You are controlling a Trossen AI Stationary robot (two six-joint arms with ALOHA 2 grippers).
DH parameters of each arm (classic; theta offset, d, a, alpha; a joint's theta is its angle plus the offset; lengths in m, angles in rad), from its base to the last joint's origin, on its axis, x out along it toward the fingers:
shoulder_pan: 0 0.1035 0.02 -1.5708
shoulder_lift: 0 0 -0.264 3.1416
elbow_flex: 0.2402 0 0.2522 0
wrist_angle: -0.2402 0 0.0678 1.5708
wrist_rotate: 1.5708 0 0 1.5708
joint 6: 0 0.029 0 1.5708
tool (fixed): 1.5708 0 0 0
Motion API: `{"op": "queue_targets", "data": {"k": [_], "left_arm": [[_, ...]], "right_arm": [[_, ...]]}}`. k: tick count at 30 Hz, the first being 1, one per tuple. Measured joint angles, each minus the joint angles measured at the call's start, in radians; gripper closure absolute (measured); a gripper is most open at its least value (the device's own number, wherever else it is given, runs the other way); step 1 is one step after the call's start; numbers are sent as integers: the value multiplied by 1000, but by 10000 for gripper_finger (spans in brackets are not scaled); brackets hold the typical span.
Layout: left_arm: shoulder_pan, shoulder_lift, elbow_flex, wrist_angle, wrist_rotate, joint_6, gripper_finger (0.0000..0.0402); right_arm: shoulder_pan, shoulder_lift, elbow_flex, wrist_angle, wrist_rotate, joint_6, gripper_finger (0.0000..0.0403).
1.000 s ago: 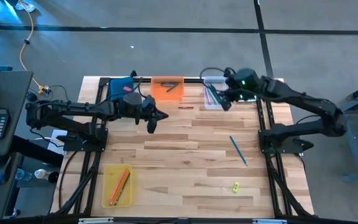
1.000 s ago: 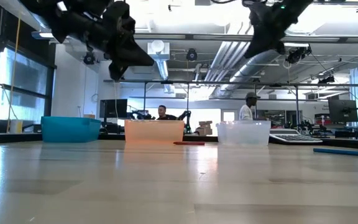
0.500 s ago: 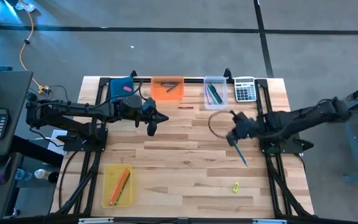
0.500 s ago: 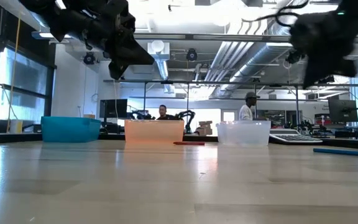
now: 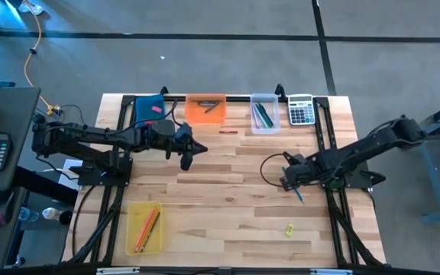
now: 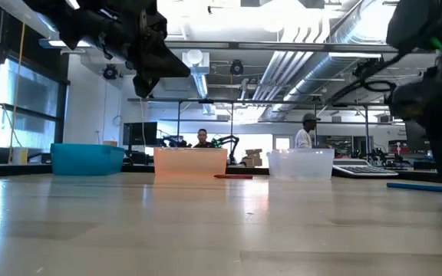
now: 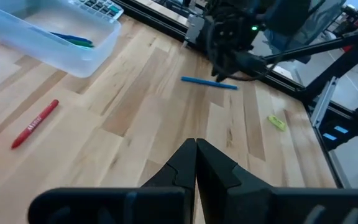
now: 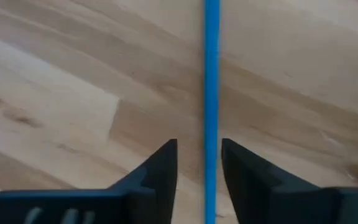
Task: Sort crayons/erasers/pens/pencils in bins
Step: Put the blue pencil into the yellow bin
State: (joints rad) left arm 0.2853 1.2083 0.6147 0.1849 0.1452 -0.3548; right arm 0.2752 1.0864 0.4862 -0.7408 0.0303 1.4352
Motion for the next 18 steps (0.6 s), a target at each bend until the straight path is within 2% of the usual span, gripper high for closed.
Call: {"op": "queue_targets", "data": {"k": [3,6,13,18], "left_arm": [[-13,0,0,0,-1,-10,402],[-26,0,0,0,-4,-10,402],[-33,0,0,0,-9,-39,401],[-31,0,0,0,-10,-46,402]], "right_arm": [[0,36,-13,-9,2,23,270],[0,75,-13,-3,3,16,276],[0,161,-8,46,5,-20,330],[0,169,0,44,-2,-22,372]]}}
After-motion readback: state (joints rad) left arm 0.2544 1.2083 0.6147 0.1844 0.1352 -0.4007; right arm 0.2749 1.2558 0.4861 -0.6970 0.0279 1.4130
